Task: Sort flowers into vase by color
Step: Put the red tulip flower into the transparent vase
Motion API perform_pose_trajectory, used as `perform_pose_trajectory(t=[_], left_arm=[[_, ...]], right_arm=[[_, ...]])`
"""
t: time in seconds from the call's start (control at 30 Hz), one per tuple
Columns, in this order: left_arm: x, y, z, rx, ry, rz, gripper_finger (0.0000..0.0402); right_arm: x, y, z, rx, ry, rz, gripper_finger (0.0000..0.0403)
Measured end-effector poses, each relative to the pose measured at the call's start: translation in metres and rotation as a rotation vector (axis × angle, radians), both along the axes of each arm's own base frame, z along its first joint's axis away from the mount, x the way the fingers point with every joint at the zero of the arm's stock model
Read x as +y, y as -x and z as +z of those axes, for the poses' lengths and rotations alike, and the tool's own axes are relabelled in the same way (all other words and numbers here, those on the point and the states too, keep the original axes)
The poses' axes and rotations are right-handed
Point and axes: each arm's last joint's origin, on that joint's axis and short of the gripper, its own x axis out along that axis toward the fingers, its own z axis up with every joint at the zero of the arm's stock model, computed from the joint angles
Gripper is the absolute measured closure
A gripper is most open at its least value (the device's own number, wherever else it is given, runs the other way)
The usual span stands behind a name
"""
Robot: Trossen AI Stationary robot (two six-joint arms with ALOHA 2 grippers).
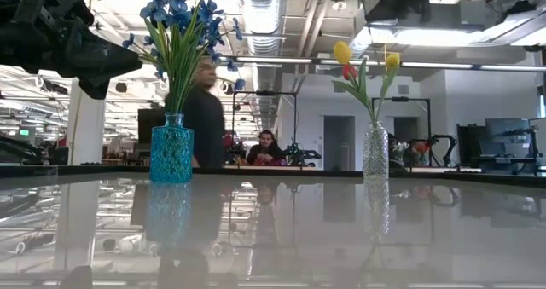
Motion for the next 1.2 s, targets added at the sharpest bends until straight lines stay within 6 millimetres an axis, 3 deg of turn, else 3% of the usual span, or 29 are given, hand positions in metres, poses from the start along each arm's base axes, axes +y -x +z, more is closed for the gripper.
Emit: perform_pose_trajectory(t=[0.23, 0.57, 1.2], left_arm=[[0.000, 0.000, 0.000, 0.000, 0.000, 0.000, 0.0326], [0.000, 0.000, 0.000, 0.000, 0.000, 0.001, 0.0326], [0.000, 0.000, 0.000, 0.000, 0.000, 0.001, 0.0326]], right_arm=[[-0.016, 0.018, -0.041, -0.179, 0.079, -0.057, 0.0387], [-0.036, 0.029, -0.088, -0.213, 0.135, -0.168, 0.0387], [-0.054, 0.009, -0.115, -0.158, 0.129, -0.177, 0.0387]])
